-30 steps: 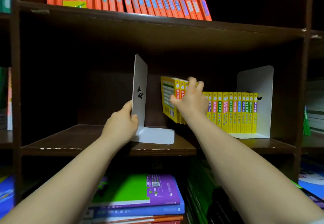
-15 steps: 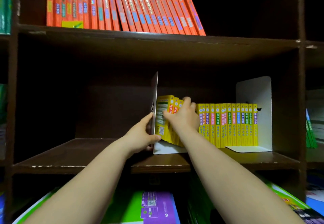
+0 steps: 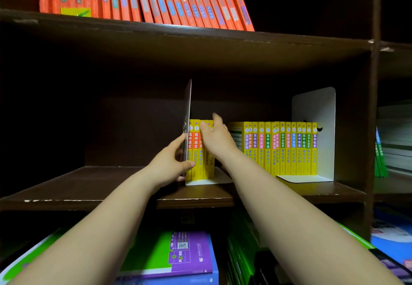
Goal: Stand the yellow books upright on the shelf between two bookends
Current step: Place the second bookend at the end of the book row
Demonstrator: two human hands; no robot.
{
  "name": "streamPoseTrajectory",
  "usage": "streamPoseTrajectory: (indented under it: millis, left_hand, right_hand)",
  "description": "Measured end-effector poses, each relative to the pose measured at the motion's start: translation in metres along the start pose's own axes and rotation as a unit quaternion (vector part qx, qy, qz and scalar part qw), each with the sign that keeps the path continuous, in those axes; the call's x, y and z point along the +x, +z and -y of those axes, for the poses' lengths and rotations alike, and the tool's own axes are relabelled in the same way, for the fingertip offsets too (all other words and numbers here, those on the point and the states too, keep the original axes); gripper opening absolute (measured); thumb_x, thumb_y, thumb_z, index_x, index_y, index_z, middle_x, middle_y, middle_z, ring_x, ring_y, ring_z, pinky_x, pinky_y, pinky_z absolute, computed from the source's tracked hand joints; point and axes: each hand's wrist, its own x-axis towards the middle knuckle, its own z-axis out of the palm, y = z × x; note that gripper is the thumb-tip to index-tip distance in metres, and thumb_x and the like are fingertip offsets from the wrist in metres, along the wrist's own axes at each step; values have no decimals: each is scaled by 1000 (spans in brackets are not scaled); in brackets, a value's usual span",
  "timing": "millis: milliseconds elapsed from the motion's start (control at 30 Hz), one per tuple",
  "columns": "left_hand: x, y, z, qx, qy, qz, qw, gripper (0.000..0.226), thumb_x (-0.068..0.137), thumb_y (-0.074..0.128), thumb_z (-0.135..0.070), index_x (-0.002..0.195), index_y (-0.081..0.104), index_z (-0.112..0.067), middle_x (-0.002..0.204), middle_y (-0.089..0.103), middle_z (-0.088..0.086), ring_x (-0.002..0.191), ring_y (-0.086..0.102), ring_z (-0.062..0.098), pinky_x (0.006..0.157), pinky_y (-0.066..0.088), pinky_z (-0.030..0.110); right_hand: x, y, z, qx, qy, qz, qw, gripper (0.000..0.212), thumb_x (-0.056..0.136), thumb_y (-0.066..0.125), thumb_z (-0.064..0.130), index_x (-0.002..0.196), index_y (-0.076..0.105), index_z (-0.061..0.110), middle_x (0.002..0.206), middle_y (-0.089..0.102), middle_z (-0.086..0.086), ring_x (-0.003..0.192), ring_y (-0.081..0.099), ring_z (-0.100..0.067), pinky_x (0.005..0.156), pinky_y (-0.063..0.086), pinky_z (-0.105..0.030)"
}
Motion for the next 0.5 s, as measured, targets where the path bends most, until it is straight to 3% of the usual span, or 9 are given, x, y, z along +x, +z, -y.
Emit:
streamPoseTrajectory:
  millis: [133,233,300,400,500]
  left_hand:
    - [0,0,0,6,3,-2,1000,73,85,55,-7,141,15,-32,139,41,7,102,53,18,56,50,19]
    - [-1,1,0,15,4,-8,1000,72,86,54,-8,141,16,-33,139,43,4,102,52,16,57,51,19]
    - [-1,2,0,22,4,-13,1000,72,86,54,-8,141,15,-33,139,42,4,103,52,17,58,51,20]
    - [-1,2,-1,34,2,-15,999,72,86,53,-8,141,15,-33,140,41,4,110,53,21,60,51,22]
    - [-1,2,-2,32,4,-14,999,71,86,53,-7,141,16,-33,139,42,5,109,52,20,62,51,22]
  right_hand:
    - [-5,-13,-8,75,-11,21,997,53,97,35,24,145,13,19,147,33,-13,128,42,-26,104,39,-37]
    - [-10,-37,-18,12,-95,-124,988,38,93,41,12,131,42,9,133,49,-15,122,47,-26,96,38,-29]
    - [-13,-52,-29,-23,-105,-236,966,31,90,48,11,119,51,5,124,51,-16,116,48,-29,92,38,-30]
    - [-12,-61,-45,-102,-28,-252,962,50,85,58,22,129,40,8,137,37,-14,127,32,-29,101,31,-35]
    - [-10,-57,-47,-180,-9,-239,954,71,81,63,34,139,27,12,149,23,-13,135,20,-30,109,21,-42]
